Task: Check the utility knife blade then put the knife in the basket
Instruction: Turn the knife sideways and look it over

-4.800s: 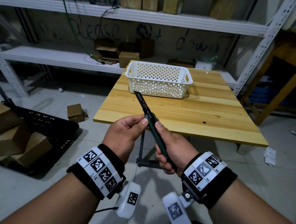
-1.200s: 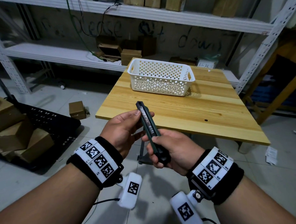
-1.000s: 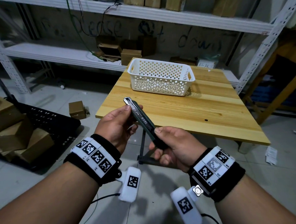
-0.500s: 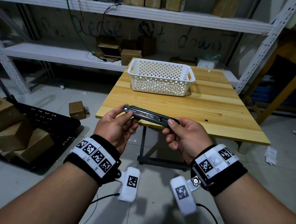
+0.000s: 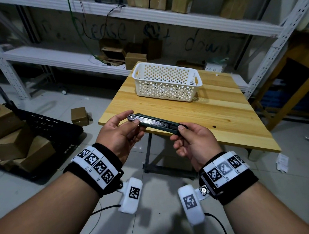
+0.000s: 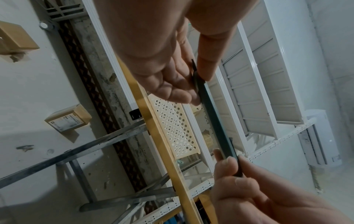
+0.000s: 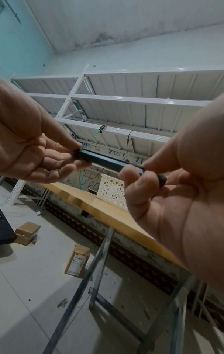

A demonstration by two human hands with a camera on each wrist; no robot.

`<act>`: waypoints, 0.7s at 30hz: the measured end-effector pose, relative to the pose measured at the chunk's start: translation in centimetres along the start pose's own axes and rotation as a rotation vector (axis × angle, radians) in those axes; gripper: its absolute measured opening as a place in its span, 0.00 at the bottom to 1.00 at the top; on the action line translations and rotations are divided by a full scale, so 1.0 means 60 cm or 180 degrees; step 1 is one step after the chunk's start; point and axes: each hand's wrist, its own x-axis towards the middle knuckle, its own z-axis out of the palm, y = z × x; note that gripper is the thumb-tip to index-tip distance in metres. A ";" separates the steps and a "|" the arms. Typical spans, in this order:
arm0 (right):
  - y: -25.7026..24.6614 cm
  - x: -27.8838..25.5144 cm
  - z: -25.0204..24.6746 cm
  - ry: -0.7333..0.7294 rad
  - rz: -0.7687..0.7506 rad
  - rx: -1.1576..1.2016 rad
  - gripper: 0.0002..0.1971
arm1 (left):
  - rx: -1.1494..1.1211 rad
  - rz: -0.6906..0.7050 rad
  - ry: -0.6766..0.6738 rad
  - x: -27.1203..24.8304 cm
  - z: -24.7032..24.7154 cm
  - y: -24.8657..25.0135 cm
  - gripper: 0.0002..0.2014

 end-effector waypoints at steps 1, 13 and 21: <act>-0.002 -0.001 0.001 0.0001 0.0009 0.0009 0.04 | -0.0008 0.0004 -0.0002 0.000 0.000 0.000 0.20; 0.003 0.000 0.001 0.0057 0.0088 0.0021 0.04 | -0.0002 0.0022 0.0004 -0.007 0.001 0.001 0.18; 0.003 -0.004 0.005 -0.0043 0.0136 -0.0037 0.04 | 0.0012 -0.0010 0.0080 -0.001 -0.006 0.001 0.18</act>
